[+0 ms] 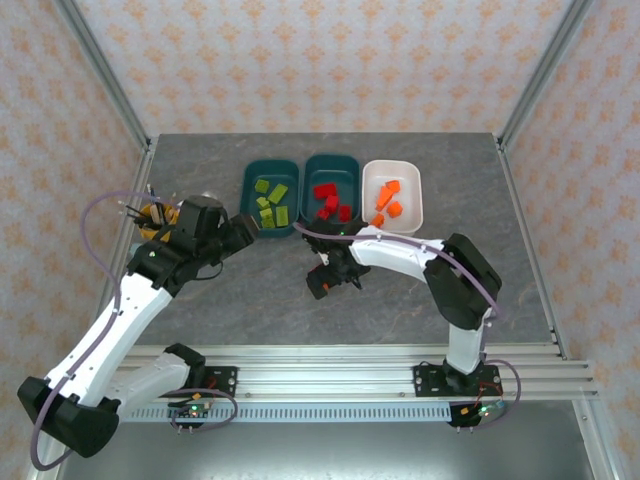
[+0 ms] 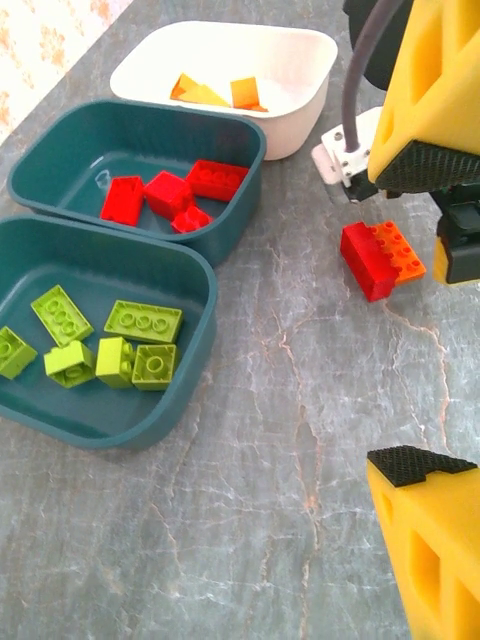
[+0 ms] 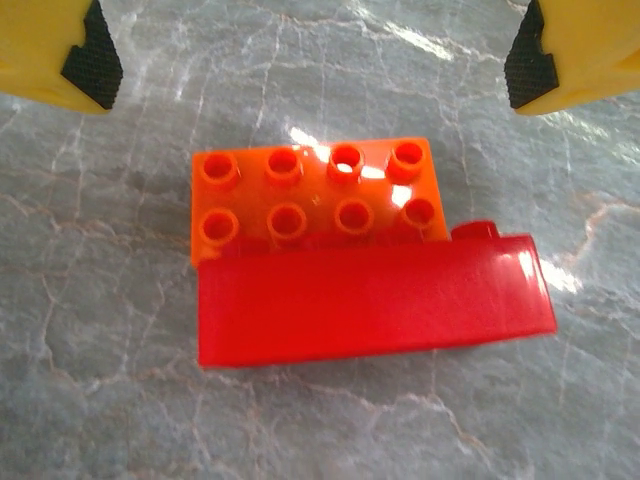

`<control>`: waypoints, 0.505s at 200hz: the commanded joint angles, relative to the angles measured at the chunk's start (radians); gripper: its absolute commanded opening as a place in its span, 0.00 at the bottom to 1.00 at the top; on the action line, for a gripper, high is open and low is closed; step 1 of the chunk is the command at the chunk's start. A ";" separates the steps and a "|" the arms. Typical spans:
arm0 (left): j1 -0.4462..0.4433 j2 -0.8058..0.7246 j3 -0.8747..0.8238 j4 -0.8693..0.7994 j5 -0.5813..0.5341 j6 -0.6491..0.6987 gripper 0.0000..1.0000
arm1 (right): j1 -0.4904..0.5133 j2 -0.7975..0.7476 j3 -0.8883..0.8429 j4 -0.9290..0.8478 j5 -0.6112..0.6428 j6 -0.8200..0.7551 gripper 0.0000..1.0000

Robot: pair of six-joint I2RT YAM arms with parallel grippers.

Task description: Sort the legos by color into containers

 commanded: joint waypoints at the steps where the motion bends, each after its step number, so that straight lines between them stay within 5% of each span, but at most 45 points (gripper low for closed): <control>1: -0.005 -0.009 -0.009 -0.035 -0.015 -0.024 0.71 | 0.007 0.038 0.037 -0.006 0.055 -0.024 0.99; 56: -0.005 -0.004 0.014 -0.040 -0.007 -0.008 0.71 | 0.001 0.093 0.060 -0.008 0.054 -0.037 0.94; 101: -0.005 -0.001 0.014 -0.036 -0.005 -0.008 0.70 | -0.003 0.133 0.099 -0.017 -0.003 -0.033 0.76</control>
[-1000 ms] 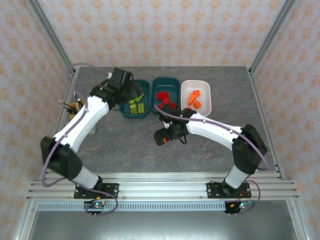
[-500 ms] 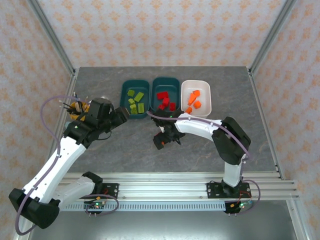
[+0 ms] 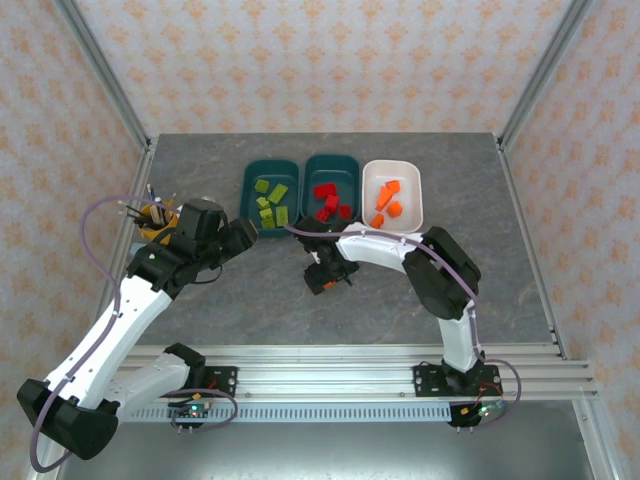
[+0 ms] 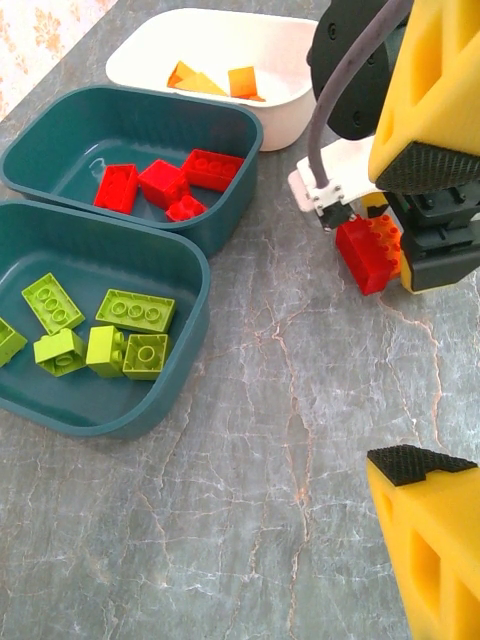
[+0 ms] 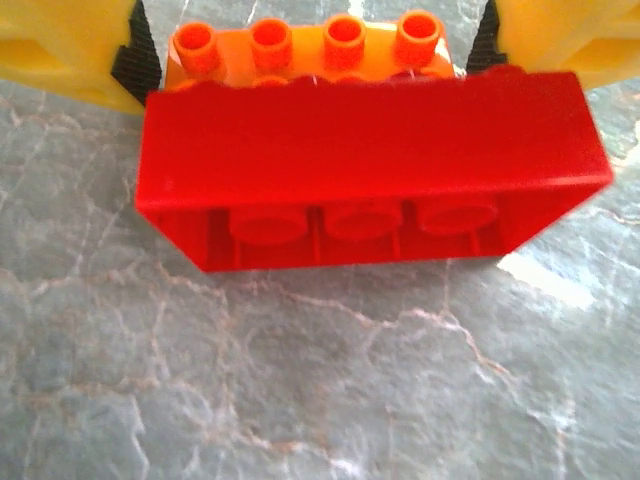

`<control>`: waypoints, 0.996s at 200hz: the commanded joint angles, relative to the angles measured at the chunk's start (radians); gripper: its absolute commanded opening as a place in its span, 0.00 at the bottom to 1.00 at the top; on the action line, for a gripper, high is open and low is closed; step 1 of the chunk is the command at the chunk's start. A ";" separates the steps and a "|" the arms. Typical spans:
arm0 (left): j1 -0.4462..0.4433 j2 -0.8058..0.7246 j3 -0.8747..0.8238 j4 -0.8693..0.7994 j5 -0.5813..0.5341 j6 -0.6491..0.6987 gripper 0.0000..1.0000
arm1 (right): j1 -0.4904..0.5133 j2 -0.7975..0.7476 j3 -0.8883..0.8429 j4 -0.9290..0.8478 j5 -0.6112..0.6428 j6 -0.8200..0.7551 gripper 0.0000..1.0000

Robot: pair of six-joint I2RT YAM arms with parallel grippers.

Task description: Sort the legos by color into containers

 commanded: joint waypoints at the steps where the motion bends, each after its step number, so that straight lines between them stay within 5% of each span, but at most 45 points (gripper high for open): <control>1: -0.005 -0.001 0.016 -0.025 -0.005 -0.001 0.70 | -0.002 0.030 0.031 -0.020 -0.019 0.000 0.75; 114: -0.032 -0.007 0.007 0.007 -0.002 0.009 0.70 | -0.008 -0.091 -0.055 -0.019 -0.037 0.062 0.63; 166: -0.164 0.000 -0.005 0.094 0.015 0.034 0.70 | -0.029 -0.240 -0.127 -0.036 -0.053 0.136 0.61; 199: -0.228 0.031 0.027 0.122 0.004 0.028 0.70 | -0.130 -0.390 -0.127 -0.100 -0.054 0.178 0.60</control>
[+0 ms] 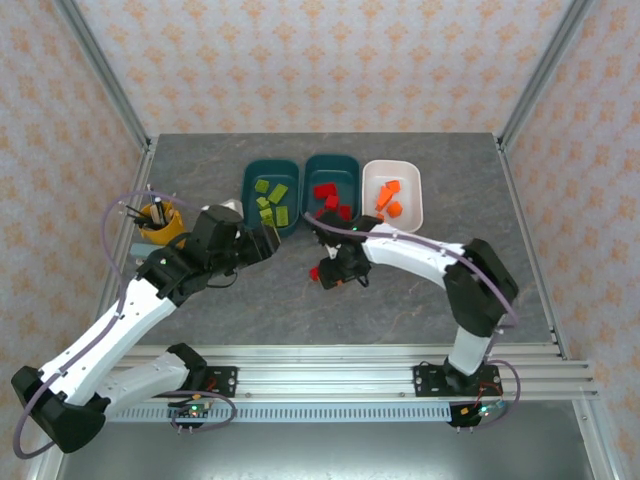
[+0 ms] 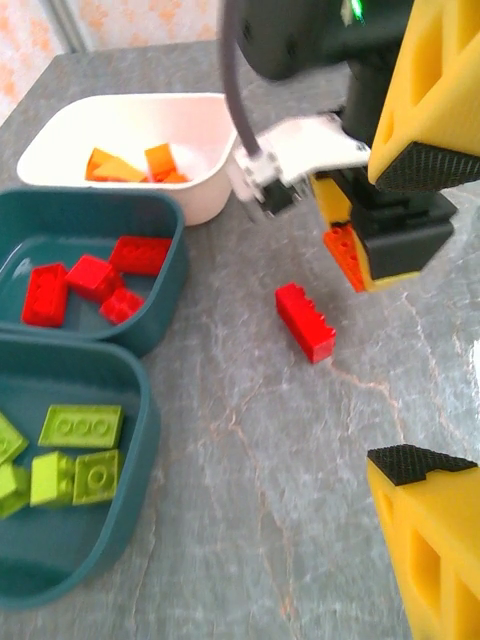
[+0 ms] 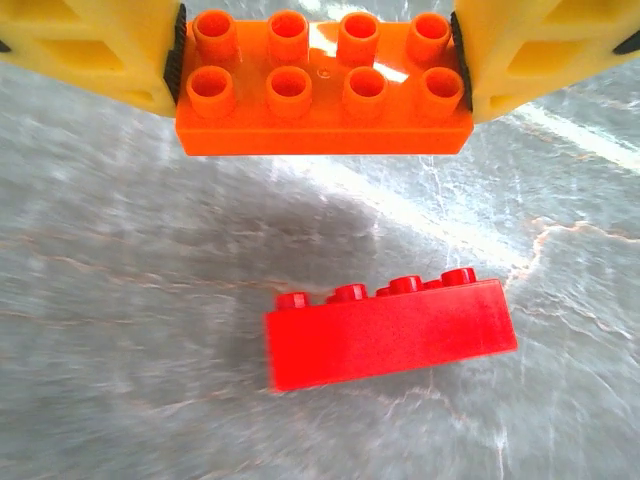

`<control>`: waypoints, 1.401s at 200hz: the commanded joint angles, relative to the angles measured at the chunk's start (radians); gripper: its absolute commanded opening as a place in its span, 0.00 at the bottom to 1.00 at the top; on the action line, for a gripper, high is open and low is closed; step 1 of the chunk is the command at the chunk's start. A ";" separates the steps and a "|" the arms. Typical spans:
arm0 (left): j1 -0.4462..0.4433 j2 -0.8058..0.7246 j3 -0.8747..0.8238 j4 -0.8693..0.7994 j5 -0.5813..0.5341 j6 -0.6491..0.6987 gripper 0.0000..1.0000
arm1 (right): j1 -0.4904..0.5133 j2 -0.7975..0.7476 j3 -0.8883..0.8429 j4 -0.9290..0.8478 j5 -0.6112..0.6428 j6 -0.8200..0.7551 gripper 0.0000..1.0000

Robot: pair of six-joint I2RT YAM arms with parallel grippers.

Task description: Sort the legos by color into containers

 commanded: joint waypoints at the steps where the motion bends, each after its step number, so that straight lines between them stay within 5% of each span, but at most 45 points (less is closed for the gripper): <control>1: -0.035 0.024 0.030 0.047 -0.012 0.019 0.70 | -0.082 -0.124 0.001 -0.071 0.011 0.054 0.60; 56: -0.053 0.139 0.121 0.102 0.013 0.041 0.70 | -0.370 -0.097 0.157 -0.093 0.014 0.115 0.59; 117: -0.066 0.222 0.175 0.147 0.017 0.052 0.70 | -0.485 0.199 0.443 -0.243 0.216 0.052 0.58; 231: -0.076 0.237 0.181 0.156 0.029 0.046 0.70 | -0.538 0.460 0.591 -0.264 0.148 0.366 0.60; 280: -0.078 0.230 0.182 0.142 0.025 0.048 0.70 | -0.540 0.490 0.605 -0.265 0.146 0.382 0.74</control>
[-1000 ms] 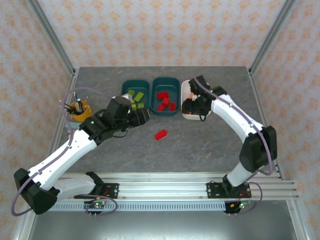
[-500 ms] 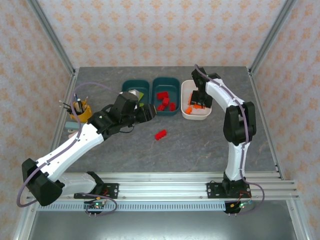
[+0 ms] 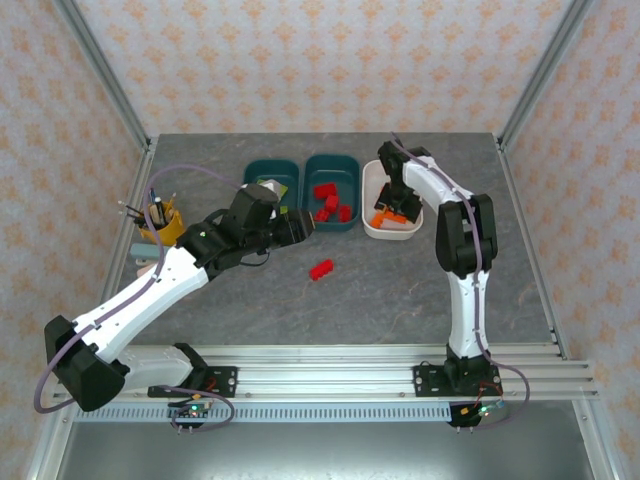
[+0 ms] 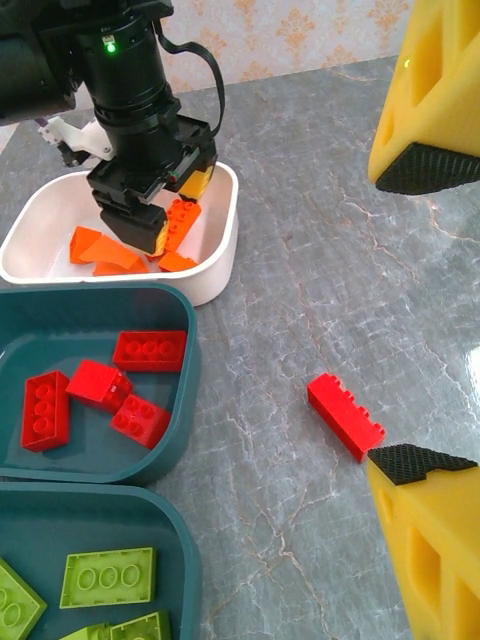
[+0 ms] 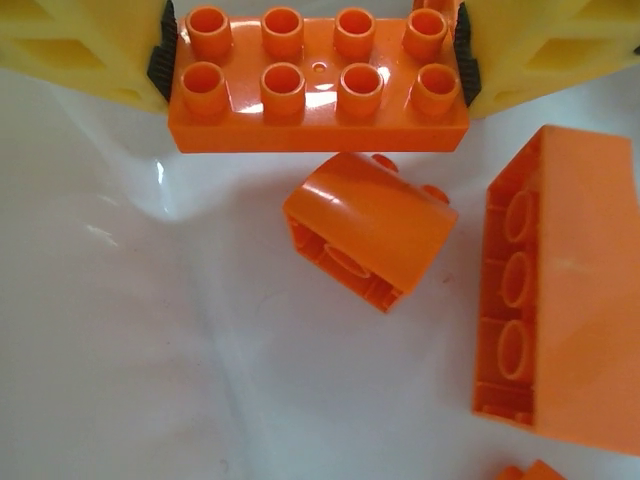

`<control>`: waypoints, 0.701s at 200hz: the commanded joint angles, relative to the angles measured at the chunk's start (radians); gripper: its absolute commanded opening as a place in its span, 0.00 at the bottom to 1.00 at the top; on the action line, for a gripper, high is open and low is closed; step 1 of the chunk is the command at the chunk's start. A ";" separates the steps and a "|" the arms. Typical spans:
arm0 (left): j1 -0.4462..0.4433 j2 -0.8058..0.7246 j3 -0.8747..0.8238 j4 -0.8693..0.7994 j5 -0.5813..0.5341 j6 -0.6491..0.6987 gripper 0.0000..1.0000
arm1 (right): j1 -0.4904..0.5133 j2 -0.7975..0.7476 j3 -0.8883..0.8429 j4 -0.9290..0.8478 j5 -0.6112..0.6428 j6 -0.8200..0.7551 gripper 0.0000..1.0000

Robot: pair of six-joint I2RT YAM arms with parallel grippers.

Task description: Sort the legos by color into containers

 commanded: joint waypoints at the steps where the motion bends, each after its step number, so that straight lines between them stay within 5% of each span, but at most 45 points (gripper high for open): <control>1: -0.009 -0.018 0.033 0.004 -0.004 0.011 0.70 | -0.007 0.012 0.031 -0.032 0.008 0.030 0.75; 88: -0.011 -0.055 -0.003 -0.096 -0.049 0.000 0.70 | 0.084 -0.255 0.024 0.052 0.033 -0.084 0.83; 115: -0.010 -0.094 -0.045 -0.136 -0.073 -0.018 0.70 | 0.171 -0.384 -0.091 0.096 0.031 -0.105 0.83; 140: -0.010 -0.171 -0.120 -0.170 -0.093 -0.019 0.70 | 0.270 -0.491 -0.284 0.182 -0.038 0.035 0.81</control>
